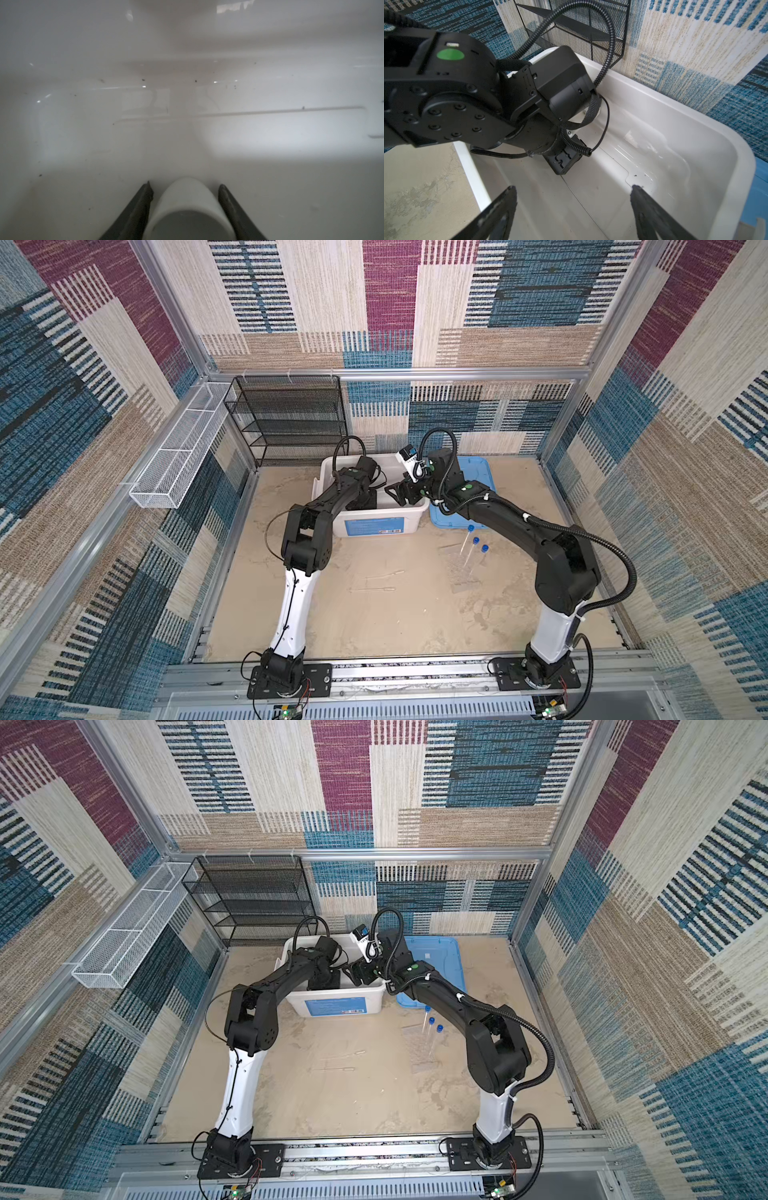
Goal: Organize the chemistry lab equipment
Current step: 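Lower the crucible into the white bin with left gripper, then open left gripper to release the crucible onto the bin floor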
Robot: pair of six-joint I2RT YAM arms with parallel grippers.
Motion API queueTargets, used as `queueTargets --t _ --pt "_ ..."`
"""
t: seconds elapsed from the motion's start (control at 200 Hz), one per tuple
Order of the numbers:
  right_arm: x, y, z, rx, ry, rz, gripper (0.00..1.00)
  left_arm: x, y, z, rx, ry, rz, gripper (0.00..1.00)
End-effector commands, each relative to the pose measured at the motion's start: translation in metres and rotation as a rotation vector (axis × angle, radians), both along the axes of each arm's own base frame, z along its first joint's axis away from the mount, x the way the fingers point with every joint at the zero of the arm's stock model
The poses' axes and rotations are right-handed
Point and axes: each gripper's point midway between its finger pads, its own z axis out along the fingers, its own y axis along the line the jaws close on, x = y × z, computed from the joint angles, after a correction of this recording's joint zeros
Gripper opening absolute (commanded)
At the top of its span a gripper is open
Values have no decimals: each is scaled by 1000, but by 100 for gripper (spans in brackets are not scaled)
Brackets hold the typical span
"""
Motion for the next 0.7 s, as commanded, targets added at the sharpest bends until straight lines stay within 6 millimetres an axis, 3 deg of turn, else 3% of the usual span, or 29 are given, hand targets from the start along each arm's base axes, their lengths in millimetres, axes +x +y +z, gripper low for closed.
queueTargets --t 0.0,0.165,0.26,0.496,0.691 --pt "3 -1 12 12 -43 -9 87 -1 0 9 -9 -5 18 58" --pt "3 -1 14 12 -44 -9 87 -1 -2 18 -28 -17 16 59" --pt "2 -1 15 11 -43 -7 87 -2 -3 27 -32 -32 13 65" --pt "-1 -7 26 16 -72 -22 87 -3 -7 74 -70 -113 -2 90" --pt "-11 -13 42 53 -117 -27 87 -11 -8 116 -110 -200 4 94"
